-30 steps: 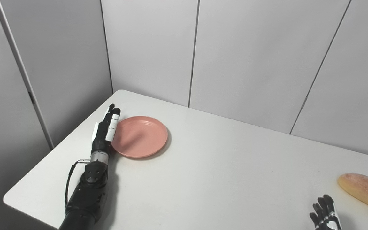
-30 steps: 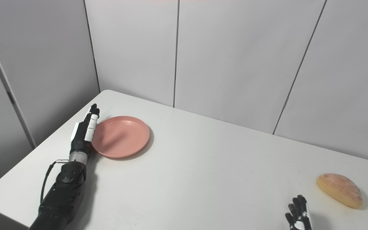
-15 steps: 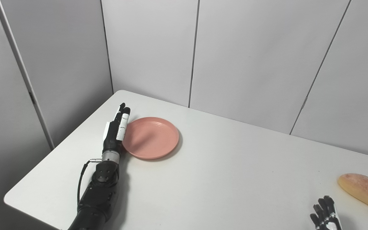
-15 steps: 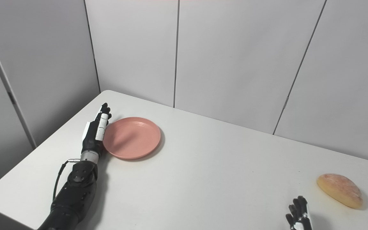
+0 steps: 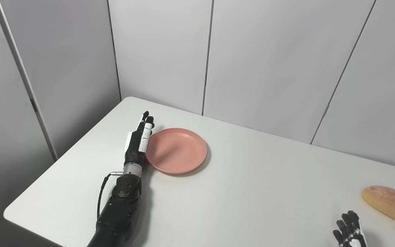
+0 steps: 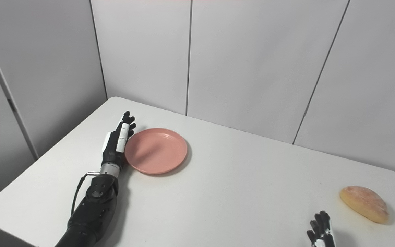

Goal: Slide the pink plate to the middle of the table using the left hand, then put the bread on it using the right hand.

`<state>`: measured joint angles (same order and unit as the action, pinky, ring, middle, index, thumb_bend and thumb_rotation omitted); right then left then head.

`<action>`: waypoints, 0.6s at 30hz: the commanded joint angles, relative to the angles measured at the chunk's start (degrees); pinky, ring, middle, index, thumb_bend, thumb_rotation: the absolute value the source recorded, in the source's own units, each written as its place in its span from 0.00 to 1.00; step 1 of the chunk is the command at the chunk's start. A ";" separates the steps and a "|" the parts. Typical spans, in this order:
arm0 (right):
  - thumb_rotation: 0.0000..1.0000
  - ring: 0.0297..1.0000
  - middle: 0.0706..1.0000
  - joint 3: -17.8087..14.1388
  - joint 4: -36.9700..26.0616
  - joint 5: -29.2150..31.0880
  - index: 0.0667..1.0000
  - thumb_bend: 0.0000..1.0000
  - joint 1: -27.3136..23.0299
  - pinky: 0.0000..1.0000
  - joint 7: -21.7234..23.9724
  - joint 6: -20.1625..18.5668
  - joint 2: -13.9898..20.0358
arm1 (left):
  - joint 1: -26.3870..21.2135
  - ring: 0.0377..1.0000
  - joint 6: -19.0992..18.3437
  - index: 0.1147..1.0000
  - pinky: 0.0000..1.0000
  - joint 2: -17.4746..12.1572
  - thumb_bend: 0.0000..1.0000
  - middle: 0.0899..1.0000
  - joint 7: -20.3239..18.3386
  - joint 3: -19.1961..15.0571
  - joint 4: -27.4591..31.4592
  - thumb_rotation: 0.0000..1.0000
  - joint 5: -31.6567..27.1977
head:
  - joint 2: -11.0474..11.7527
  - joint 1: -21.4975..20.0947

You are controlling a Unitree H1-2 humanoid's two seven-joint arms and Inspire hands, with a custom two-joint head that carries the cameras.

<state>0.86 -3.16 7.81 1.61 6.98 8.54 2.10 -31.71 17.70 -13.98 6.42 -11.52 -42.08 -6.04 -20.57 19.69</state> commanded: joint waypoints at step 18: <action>0.92 1.00 1.00 0.07 -1.91 -0.61 1.00 0.58 -0.29 1.00 -0.58 0.43 -0.46 | 0.62 0.90 -4.23 0.89 0.91 4.25 0.77 0.89 -2.77 1.73 4.49 1.00 -2.09 | -0.88 -2.08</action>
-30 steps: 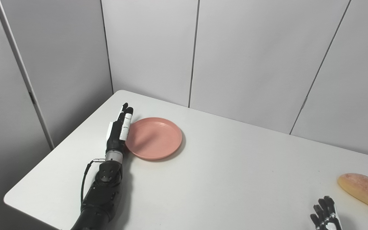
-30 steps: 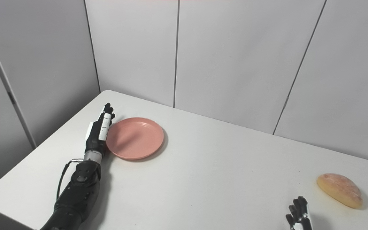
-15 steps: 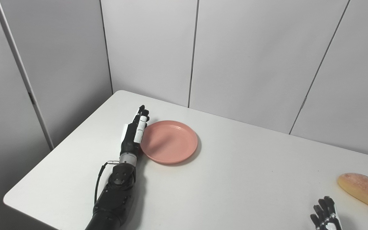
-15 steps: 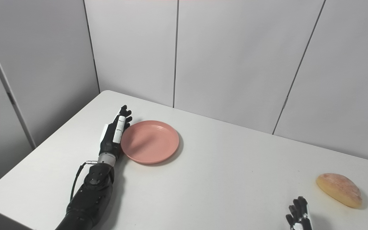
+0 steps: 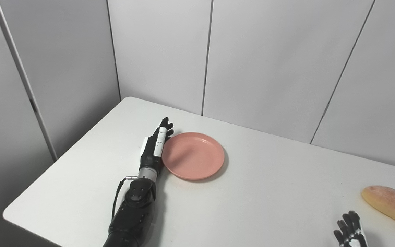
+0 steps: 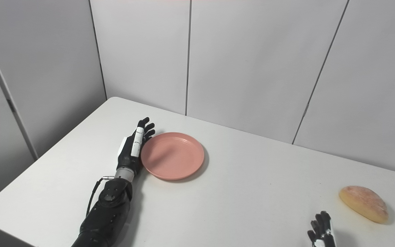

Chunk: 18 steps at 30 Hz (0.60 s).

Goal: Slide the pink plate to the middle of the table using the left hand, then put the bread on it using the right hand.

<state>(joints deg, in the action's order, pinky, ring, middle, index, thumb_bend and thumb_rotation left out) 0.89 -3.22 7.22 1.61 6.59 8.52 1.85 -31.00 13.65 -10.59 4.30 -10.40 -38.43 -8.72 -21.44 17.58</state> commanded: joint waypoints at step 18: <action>0.87 0.99 0.99 0.42 -2.74 -3.16 1.00 0.53 0.15 1.00 -2.09 1.07 -1.64 | 1.75 0.90 -2.71 0.91 0.91 2.68 0.78 0.90 -2.65 2.75 4.13 1.00 0.12 | -1.70 -6.41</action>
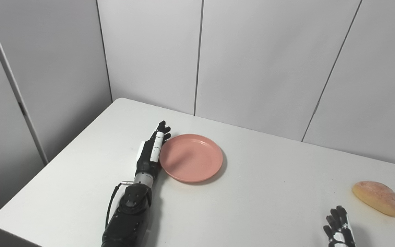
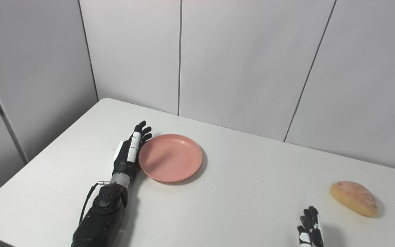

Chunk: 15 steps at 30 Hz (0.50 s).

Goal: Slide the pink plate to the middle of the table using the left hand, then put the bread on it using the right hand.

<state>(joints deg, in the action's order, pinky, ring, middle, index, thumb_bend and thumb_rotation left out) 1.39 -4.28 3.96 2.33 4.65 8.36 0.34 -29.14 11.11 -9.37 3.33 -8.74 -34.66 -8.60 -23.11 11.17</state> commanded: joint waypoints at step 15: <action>0.83 0.98 0.97 0.67 -0.73 -2.33 1.00 0.56 -0.34 1.00 -1.41 3.12 -1.16 | -0.32 0.90 -1.09 0.90 0.91 3.85 0.78 0.89 -2.74 4.17 1.48 1.00 0.64 | -2.13 -5.86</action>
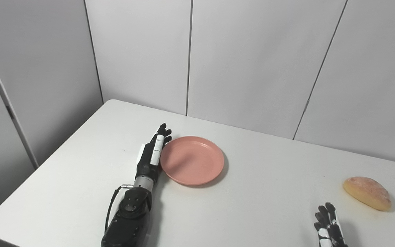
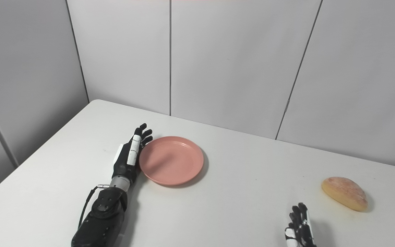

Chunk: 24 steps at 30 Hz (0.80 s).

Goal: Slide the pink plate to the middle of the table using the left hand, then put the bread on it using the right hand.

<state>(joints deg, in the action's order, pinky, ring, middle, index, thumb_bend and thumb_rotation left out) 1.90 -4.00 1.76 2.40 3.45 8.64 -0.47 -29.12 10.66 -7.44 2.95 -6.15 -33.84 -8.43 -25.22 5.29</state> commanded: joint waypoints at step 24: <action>0.86 0.98 0.96 3.20 1.99 -4.26 0.98 0.65 -1.95 1.00 -3.16 3.31 -4.55 | -0.66 0.92 -0.68 0.92 0.93 3.73 0.80 0.92 -7.50 3.97 -1.03 1.00 0.23 | -2.00 -16.37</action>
<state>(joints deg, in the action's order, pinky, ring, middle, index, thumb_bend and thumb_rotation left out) 4.38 -2.19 -2.51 1.09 0.40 10.14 -3.90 -29.38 10.18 -5.39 -2.61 -3.53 -34.12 -8.70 -27.25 -10.72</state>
